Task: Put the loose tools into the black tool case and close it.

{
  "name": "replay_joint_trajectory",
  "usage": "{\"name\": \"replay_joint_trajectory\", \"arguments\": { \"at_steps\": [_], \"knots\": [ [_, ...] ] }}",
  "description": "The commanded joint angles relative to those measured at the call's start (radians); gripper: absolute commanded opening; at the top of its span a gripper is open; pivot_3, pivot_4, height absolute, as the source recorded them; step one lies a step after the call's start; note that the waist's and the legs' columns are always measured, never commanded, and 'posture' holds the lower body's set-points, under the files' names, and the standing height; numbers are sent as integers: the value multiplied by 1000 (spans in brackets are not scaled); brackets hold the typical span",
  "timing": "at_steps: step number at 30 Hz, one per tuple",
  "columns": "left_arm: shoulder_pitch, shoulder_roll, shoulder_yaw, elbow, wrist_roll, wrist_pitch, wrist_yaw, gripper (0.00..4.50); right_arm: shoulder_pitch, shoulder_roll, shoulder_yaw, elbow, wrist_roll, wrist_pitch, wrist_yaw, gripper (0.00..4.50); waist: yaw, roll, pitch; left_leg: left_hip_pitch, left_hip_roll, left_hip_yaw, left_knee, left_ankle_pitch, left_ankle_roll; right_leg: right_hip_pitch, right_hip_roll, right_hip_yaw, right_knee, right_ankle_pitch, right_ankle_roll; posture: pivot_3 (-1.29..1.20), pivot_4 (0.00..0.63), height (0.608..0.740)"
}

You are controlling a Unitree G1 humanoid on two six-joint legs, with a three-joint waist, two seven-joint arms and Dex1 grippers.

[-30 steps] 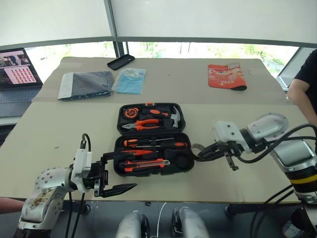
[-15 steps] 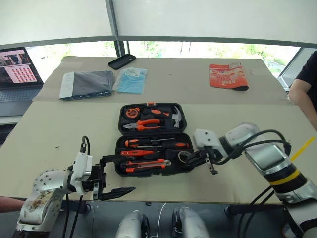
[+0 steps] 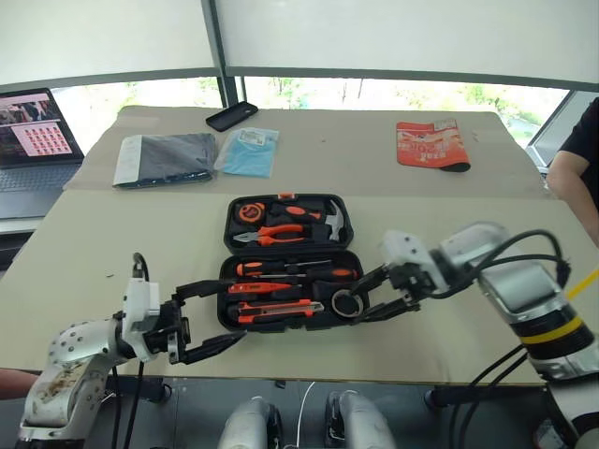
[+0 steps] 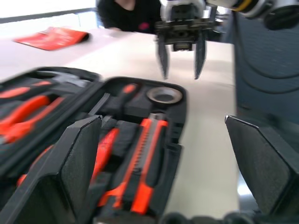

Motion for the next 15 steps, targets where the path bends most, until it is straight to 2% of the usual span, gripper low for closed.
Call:
{"name": "replay_joint_trajectory", "arguments": {
  "at_steps": [1,3,6,10,15],
  "knots": [
    [8,11,87,6,-29,45,78,4500,2,24,-168,26,162,38,-2,2636,0,0,0,0,0,0,0,0,0,0,0,0,0,0,0,0,150,740],
    [4,17,126,46,-20,89,146,4500,4,29,-194,93,123,-35,-34,2130,-2,0,0,0,0,0,0,0,0,0,0,0,0,0,0,0,150,740],
    [-46,26,168,145,8,229,334,3880,-5,66,-194,268,-29,-268,-162,1389,-2,-1,0,1,1,0,-1,0,0,1,0,0,0,0,0,0,150,740],
    [-142,15,148,219,71,280,463,2317,-26,140,-166,436,-151,-465,-281,0,-3,-2,2,2,0,1,-1,2,-3,0,3,0,3,0,0,0,150,740],
    [-247,-17,67,269,117,327,501,594,-92,247,-115,653,-264,-621,-394,0,-9,-2,2,2,0,2,-2,7,-12,0,3,1,4,0,0,0,150,740]
  ]
}}
